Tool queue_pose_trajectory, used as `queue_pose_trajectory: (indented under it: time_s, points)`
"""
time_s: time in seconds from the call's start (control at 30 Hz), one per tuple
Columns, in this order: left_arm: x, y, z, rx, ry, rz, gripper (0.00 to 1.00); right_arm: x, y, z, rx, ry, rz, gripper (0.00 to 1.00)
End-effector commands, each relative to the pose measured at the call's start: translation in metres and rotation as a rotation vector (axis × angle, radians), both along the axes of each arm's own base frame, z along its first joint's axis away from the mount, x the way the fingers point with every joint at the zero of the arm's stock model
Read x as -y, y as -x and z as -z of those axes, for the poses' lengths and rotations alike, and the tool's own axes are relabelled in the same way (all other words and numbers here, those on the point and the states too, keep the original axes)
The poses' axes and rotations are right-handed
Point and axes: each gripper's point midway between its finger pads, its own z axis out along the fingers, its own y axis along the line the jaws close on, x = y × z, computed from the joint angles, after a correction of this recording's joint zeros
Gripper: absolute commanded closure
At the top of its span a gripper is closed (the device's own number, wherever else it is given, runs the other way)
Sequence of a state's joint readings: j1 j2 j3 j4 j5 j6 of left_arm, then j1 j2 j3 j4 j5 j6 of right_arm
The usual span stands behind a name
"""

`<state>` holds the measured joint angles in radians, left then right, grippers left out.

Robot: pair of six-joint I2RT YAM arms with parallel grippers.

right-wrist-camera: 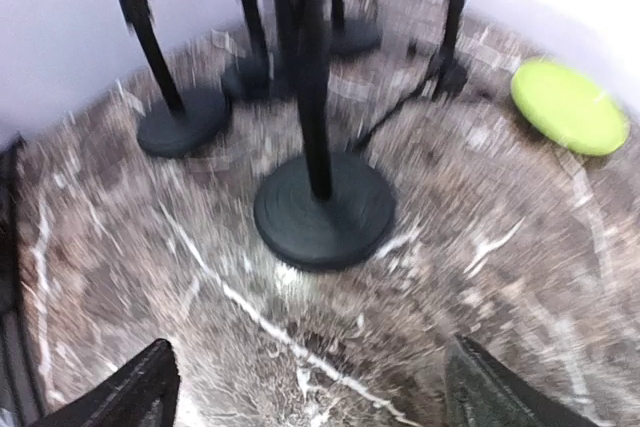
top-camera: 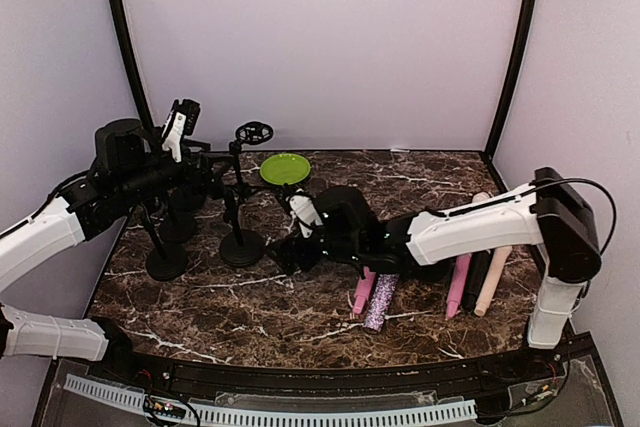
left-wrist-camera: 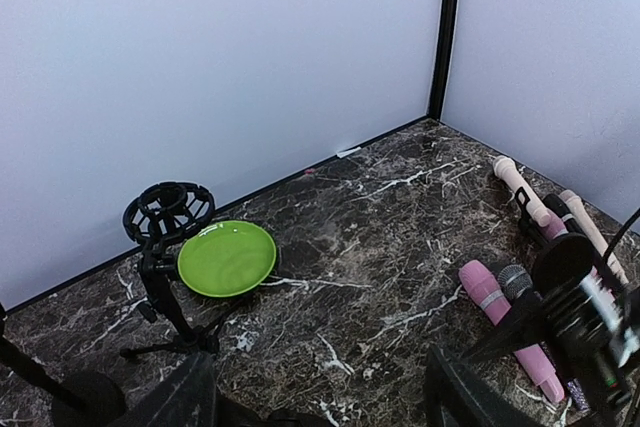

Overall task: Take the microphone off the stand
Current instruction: Move the microphone stand to the center of the board, then pick up the microphone stand with the microphone from the center of the board.

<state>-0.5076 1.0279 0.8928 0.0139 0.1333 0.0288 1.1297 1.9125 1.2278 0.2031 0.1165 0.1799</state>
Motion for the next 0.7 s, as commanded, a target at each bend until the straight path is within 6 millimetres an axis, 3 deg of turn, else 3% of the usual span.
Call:
queue_pose_trajectory:
  time_s: [0.0, 0.13, 0.2, 0.33, 0.5, 0.67]
  points:
    - [-0.005, -0.003, -0.004, 0.021, 0.020, -0.029, 0.27, 0.051, -0.016, -0.085, 0.098, -0.147, 0.175, 0.03]
    - [-0.008, -0.005, -0.004, 0.017, 0.022, -0.051, 0.26, 0.131, -0.053, -0.107, 0.065, -0.151, 0.430, 0.04]
    - [-0.008, -0.005, -0.003, 0.016, 0.022, -0.053, 0.26, 0.174, -0.067, -0.107, 0.033, -0.151, 0.560, 0.05]
    - [-0.009, -0.006, -0.001, 0.013, 0.019, -0.058, 0.26, 0.259, -0.081, -0.081, -0.048, -0.123, 0.780, 0.05]
    - [-0.007, -0.007, 0.002, 0.002, 0.017, -0.053, 0.26, 0.342, -0.096, -0.048, -0.194, -0.173, 0.962, 0.05]
    - [-0.007, -0.008, 0.004, -0.003, 0.012, -0.055, 0.27, 0.406, -0.109, -0.011, -0.284, -0.172, 1.108, 0.06]
